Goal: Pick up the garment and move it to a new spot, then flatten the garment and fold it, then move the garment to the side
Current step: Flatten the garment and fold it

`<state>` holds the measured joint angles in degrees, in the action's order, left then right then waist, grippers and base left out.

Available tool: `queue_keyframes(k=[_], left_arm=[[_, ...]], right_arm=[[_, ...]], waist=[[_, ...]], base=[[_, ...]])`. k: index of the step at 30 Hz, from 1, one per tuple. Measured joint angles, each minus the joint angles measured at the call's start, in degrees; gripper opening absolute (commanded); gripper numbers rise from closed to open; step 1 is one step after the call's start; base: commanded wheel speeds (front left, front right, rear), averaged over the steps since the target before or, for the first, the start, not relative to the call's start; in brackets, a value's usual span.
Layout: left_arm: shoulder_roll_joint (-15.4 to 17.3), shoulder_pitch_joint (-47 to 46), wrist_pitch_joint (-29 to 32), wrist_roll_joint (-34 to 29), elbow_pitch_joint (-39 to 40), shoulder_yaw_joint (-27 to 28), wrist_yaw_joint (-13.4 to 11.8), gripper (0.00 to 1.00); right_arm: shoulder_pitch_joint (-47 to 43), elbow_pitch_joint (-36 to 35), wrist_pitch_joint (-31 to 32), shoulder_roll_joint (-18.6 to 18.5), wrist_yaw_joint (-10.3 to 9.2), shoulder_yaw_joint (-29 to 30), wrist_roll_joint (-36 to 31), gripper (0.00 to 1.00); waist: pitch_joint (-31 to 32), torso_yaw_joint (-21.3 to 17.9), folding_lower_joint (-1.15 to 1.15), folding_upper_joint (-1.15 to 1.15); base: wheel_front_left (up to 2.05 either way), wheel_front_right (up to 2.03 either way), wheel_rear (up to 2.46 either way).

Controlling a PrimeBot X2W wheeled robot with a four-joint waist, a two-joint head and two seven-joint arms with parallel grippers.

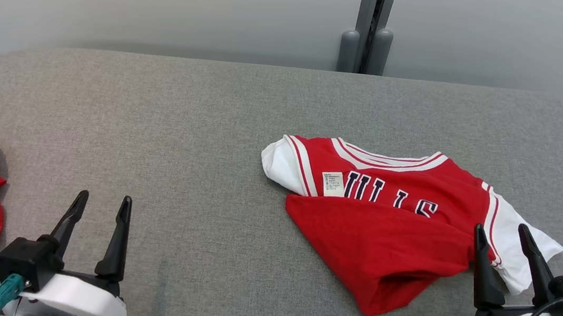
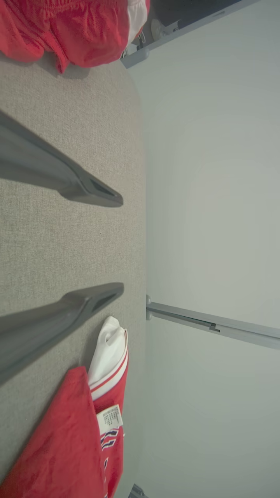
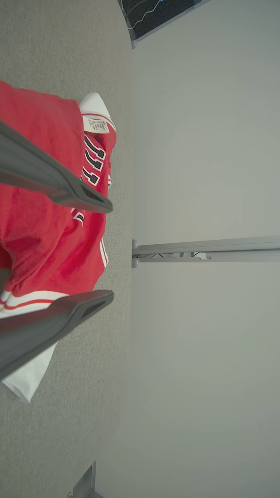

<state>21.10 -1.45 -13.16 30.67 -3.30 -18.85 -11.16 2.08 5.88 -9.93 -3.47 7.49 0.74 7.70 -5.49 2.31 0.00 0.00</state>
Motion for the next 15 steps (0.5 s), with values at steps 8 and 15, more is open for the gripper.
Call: queue_keyframes(k=[8, 15], left_arm=[[-0.01, -8.64, 1.59, -2.29, 1.02, -3.69, 3.50, 1.00], [-1.81, -19.80, 7.58, -3.23, -2.56, -10.88, 11.62, 1.00]], right_arm=[[1.35, -1.30, 0.07, 0.05, 0.00, 0.13, -0.04, 1.00], [3.67, -1.42, -0.44, 0.11, 0.00, -0.30, -0.33, 1.00]], waist=[[-2.97, -0.51, 0.00, 0.00], [-7.04, -2.45, 0.00, 0.00]], base=[[0.00, 0.00, 0.00], [0.00, 0.00, 0.00]])
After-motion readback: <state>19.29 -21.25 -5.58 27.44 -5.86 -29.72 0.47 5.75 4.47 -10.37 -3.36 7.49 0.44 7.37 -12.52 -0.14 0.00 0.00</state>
